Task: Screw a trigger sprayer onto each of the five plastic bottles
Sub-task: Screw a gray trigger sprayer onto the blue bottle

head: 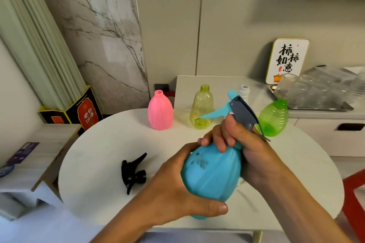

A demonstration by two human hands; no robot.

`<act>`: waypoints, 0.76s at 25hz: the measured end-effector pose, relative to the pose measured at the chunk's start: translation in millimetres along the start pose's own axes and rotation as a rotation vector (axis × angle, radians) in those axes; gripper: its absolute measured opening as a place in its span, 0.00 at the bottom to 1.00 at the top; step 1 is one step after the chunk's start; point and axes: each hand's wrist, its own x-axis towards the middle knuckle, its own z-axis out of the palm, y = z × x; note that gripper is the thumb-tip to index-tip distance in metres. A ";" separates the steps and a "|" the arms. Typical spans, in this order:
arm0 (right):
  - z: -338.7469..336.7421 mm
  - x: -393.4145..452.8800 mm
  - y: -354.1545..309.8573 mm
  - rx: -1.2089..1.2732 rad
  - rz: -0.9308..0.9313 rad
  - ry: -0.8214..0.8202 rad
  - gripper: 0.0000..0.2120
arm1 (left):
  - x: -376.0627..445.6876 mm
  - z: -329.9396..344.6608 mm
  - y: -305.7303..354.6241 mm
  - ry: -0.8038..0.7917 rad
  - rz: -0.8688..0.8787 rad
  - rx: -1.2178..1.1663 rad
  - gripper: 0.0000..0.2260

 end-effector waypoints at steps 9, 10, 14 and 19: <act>11.0 -5.2 -0.6 -0.113 0.029 -0.045 0.22 | 0.5 -2.2 -13.6 -0.104 0.029 -0.068 0.34; 13.2 -4.7 -0.6 -0.128 0.036 0.021 0.21 | 0.7 -0.7 -14.7 -0.075 0.033 -0.062 0.34; 22.5 -2.7 0.1 -0.144 0.028 0.168 0.21 | -0.7 0.9 -14.7 -0.002 0.053 -0.025 0.34; 36.7 2.7 -4.4 -0.160 -0.025 0.244 0.20 | 0.4 -6.3 -13.0 0.074 0.127 0.133 0.36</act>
